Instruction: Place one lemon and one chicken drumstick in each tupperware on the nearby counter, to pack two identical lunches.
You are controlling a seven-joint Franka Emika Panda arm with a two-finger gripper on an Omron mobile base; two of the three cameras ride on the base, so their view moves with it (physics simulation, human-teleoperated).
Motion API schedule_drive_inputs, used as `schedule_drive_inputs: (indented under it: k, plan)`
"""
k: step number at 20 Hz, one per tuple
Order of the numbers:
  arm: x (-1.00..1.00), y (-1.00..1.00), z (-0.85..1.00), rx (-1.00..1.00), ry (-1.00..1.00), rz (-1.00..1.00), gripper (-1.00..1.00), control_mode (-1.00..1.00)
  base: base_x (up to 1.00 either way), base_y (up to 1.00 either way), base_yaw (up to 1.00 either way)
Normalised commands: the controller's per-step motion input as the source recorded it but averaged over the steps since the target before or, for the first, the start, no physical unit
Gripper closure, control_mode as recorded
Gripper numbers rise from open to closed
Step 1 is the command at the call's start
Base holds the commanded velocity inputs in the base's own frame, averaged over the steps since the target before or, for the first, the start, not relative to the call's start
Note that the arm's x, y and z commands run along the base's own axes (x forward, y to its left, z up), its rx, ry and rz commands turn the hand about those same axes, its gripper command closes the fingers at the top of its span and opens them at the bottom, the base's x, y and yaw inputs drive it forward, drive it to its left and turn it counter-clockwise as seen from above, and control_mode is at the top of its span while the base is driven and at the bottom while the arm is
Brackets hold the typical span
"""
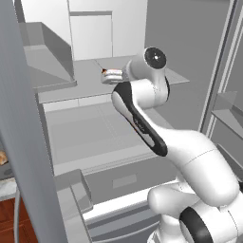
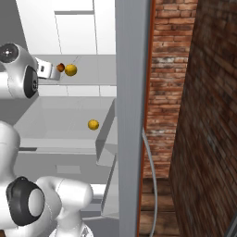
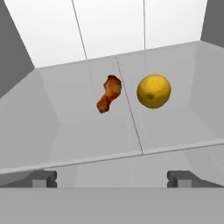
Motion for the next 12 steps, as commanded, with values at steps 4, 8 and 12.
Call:
schedule_drive_inputs:
  k: [4,8,12]
  plan:
    - [0.54,0.30,-0.12,-0.01,0.00,-0.05,-1.00,-1.00,0.00,0.00,0.00]
    - [0.53,0.23,-0.07,0.00,0.03,-0.11,-1.00,-1.00,0.00,0.00,0.00]
    - [0.51,0.18,-0.04,0.00,0.07,-0.13,-1.00,-1.00,0.00,0.00,0.00]
